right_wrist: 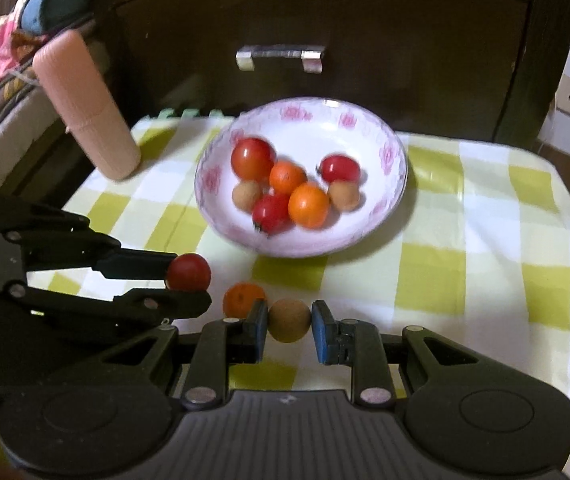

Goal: Organize fruits
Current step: 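Carry the red tomato and tan fruit with both tools over the white bowl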

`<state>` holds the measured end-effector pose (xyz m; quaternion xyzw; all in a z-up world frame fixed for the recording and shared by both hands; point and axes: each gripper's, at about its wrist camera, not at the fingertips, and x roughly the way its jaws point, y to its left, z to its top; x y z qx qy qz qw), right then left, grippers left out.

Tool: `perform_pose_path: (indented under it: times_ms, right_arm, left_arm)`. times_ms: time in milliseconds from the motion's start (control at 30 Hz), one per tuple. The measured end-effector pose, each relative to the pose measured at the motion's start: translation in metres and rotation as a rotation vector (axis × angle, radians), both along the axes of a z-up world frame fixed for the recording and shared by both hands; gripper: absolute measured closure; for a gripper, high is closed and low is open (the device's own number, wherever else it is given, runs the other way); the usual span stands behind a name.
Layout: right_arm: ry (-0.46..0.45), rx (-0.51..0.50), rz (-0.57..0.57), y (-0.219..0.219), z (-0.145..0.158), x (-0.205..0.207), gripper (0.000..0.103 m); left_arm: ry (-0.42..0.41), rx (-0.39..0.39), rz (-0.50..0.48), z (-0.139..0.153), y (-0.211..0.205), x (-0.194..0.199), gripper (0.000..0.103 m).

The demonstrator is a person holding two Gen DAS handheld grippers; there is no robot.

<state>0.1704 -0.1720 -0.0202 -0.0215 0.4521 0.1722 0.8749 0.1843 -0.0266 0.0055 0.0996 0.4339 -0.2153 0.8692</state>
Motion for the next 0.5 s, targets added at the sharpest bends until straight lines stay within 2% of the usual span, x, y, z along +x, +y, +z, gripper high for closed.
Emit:
perform_pose_path:
  times_ms: [233, 500]
  right_arm:
    - [-0.051, 0.019, -0.029, -0.001, 0.014, 0.027, 0.08]
    - [-0.055, 0.037, -0.073, -0.007, 0.006, 0.062, 0.08]
  left_arm:
    - [-0.033, -0.021, 0.037, 0.008, -0.004, 0.026, 0.07]
    - [-0.052, 0.001, 0.07, -0.001, -0.007, 0.053, 0.07]
